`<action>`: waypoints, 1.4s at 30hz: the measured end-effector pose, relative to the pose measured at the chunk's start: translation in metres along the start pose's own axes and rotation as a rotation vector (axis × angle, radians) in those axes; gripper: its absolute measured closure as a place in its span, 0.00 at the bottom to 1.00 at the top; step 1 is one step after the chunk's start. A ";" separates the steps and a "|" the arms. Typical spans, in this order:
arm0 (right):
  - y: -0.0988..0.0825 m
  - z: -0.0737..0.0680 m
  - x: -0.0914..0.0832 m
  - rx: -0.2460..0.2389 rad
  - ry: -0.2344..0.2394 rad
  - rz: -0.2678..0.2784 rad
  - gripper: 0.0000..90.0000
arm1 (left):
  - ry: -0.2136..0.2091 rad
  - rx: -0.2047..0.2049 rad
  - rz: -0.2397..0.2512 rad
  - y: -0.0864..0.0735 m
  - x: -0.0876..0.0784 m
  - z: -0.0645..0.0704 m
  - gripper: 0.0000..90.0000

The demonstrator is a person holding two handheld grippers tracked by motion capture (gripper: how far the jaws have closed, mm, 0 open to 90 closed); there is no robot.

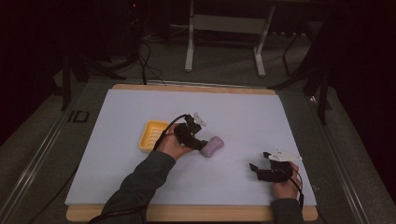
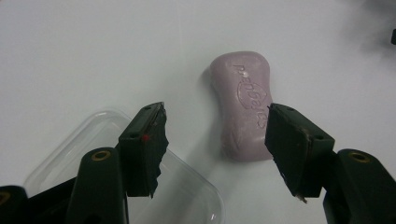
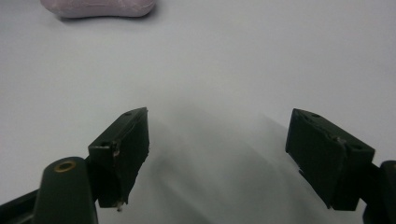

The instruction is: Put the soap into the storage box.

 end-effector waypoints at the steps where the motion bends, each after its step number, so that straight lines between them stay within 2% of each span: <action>1: 0.000 0.000 0.000 0.000 0.000 0.000 0.24 | -0.002 -0.003 -0.001 0.000 0.001 0.000 0.43; 25: 0.000 0.000 0.000 -0.001 0.001 0.000 0.24 | -0.008 -0.001 -0.045 0.008 0.026 0.005 0.40; 35: 0.000 0.000 0.000 -0.001 0.001 0.000 0.24 | -0.018 -0.011 -0.051 0.010 0.031 0.006 0.39; 42: 0.000 0.000 0.000 -0.001 0.001 0.000 0.24 | -0.023 0.000 -0.071 0.018 0.032 0.010 0.38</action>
Point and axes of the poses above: each handheld gripper's, and its own axes: x roughly forward along the jaws, y roughly out of its top, z roughly to its right, the point moved 1 cm from there along x, roughly forward along the jaws, and after that the axes turned 8 degrees about -z, right-handed, at the moved point
